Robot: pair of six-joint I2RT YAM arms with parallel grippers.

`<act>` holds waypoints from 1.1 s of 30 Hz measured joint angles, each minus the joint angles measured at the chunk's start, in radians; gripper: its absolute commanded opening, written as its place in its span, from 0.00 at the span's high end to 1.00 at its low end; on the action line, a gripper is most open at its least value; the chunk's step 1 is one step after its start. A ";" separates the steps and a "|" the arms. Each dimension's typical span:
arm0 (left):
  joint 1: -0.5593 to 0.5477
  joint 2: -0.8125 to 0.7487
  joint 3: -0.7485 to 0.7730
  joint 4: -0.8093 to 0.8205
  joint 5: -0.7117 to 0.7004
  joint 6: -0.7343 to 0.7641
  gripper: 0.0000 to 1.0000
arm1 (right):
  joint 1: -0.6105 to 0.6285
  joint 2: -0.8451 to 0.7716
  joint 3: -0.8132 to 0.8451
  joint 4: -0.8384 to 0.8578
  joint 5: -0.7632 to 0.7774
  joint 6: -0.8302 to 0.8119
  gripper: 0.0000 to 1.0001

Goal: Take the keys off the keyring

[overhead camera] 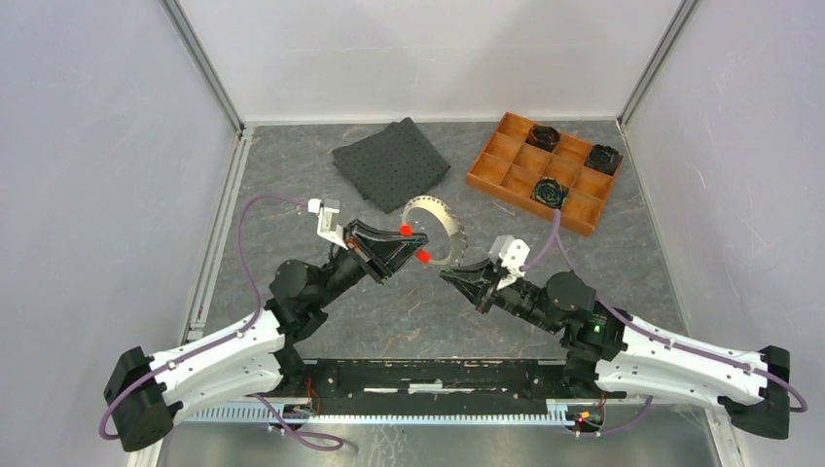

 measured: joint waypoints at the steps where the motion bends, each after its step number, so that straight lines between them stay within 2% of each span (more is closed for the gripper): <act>1: 0.000 0.000 -0.009 0.006 -0.006 0.004 0.98 | 0.000 0.007 0.016 -0.031 0.007 0.000 0.99; 7: 0.000 -0.001 -0.048 0.030 -0.019 0.026 0.98 | 0.000 0.070 0.111 -0.201 0.042 0.002 0.99; 13: 0.000 -0.027 -0.074 0.030 -0.033 0.048 0.98 | 0.000 0.084 0.142 -0.297 0.072 0.018 0.99; 33: 0.000 -0.051 -0.082 -0.011 -0.042 0.129 0.98 | 0.000 0.129 0.222 -0.411 0.085 0.027 0.99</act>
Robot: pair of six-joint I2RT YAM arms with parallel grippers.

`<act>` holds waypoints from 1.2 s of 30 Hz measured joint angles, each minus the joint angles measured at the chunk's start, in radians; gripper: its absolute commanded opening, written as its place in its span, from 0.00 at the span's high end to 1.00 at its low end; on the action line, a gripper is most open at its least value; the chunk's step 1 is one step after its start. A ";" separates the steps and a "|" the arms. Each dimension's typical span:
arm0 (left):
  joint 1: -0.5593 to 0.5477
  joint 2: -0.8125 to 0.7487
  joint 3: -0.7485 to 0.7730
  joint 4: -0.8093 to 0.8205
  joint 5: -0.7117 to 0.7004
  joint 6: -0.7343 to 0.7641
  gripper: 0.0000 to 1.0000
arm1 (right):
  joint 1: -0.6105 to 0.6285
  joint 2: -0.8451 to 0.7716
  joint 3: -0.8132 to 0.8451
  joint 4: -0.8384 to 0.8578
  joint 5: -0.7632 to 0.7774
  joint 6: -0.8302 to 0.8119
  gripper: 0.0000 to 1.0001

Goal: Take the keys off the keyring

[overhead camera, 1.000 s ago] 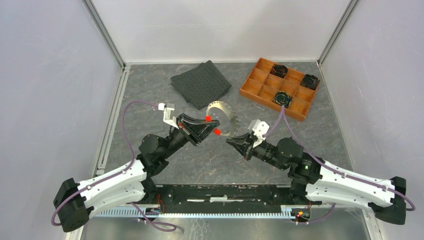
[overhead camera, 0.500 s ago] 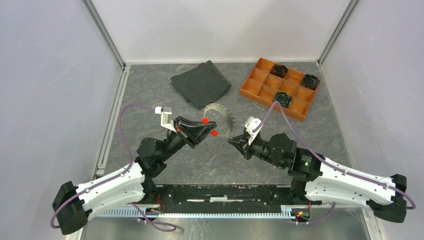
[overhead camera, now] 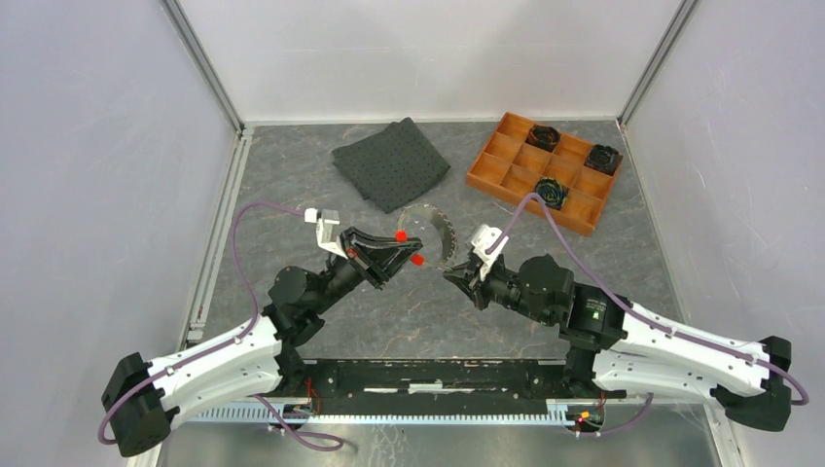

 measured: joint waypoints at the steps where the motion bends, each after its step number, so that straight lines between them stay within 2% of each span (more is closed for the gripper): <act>1: 0.000 0.000 0.000 -0.002 0.000 0.003 0.98 | 0.000 0.002 0.002 -0.002 0.000 0.000 0.99; 25: 0.000 0.029 -0.002 -0.038 0.000 0.034 0.98 | 0.000 0.059 0.060 -0.076 0.019 0.011 0.97; 36: -0.001 0.032 -0.013 -0.044 -0.034 0.033 0.98 | 0.000 0.050 0.060 -0.079 0.046 0.018 0.99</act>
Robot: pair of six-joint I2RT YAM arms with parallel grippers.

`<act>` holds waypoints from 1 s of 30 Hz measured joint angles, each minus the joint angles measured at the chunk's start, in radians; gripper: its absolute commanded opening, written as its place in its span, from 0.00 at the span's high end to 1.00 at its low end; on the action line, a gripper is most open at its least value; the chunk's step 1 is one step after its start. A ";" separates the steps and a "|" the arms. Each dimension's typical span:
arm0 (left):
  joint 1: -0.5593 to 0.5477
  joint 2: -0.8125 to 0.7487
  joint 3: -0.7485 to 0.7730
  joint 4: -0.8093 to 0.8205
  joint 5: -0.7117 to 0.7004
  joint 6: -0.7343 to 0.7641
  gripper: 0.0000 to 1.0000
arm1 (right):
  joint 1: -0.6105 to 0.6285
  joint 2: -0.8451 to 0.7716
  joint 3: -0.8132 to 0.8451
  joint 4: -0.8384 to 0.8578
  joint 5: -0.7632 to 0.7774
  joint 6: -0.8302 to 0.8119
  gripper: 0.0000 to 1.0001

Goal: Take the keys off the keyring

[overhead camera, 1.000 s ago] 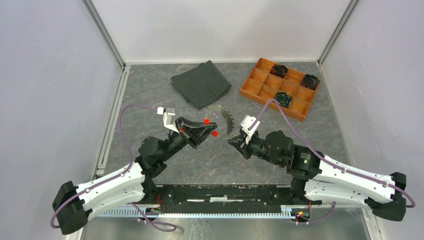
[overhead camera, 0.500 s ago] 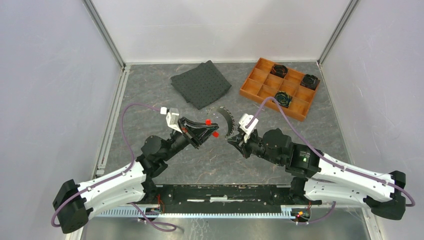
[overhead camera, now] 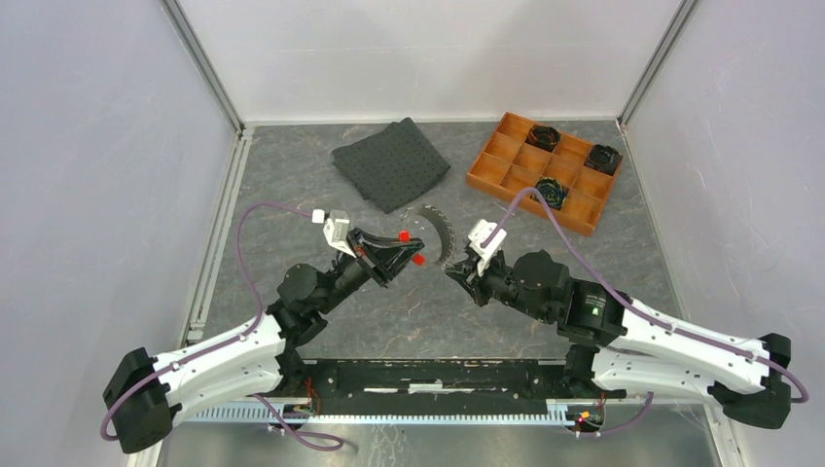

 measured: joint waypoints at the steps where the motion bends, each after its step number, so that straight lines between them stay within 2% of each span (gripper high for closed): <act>1: 0.000 0.002 0.000 -0.001 -0.016 0.000 0.98 | 0.000 -0.008 0.000 -0.001 0.000 0.000 0.99; 12: -0.005 0.003 -0.001 -0.016 -0.122 -0.041 0.98 | 0.000 -0.050 -0.034 -0.003 -0.002 0.000 0.99; 30: -0.004 0.017 0.029 -0.061 -0.032 0.041 0.98 | 0.000 -0.019 -0.035 -0.009 0.008 0.001 0.99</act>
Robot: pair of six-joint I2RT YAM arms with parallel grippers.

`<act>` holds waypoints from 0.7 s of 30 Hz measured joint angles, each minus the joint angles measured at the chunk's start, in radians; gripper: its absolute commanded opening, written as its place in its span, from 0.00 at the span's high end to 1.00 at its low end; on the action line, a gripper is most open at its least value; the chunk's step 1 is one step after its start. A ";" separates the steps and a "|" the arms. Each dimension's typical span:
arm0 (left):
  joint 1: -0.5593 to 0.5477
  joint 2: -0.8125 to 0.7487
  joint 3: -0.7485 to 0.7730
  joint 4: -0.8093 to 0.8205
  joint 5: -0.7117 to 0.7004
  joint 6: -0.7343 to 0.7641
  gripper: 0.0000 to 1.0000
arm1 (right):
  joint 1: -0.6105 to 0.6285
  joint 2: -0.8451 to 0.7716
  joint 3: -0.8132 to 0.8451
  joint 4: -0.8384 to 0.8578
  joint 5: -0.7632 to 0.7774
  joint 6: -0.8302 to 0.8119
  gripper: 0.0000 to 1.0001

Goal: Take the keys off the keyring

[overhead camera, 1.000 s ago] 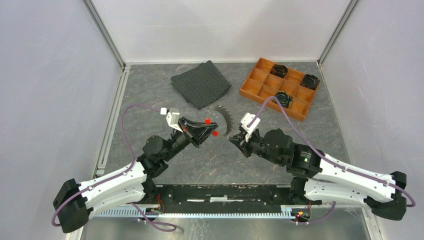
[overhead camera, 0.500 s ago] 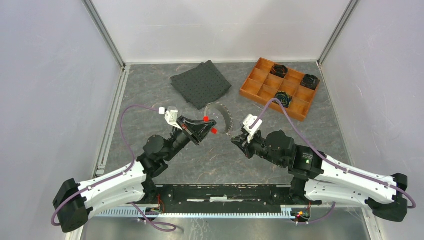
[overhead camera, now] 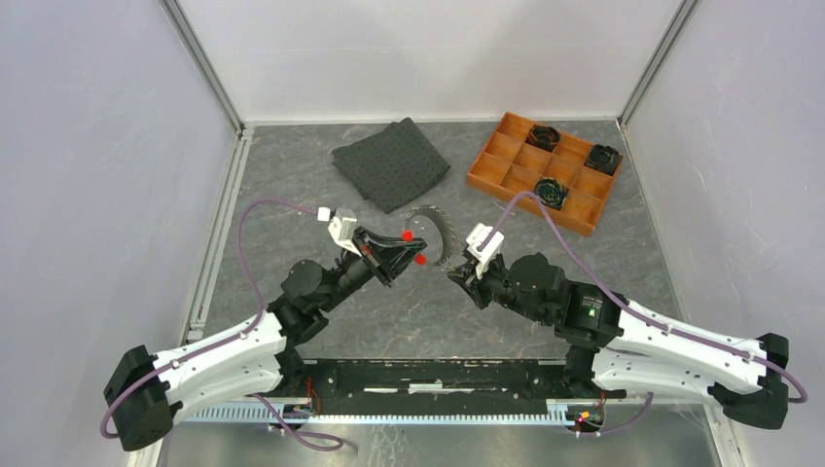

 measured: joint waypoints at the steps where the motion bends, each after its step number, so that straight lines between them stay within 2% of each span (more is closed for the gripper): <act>1: 0.000 0.002 0.000 0.000 0.006 0.002 0.98 | 0.000 0.002 0.000 0.000 0.001 0.000 0.99; 21: -0.007 0.016 0.000 -0.001 0.072 0.021 0.98 | 0.000 0.048 0.024 -0.031 0.023 0.019 0.99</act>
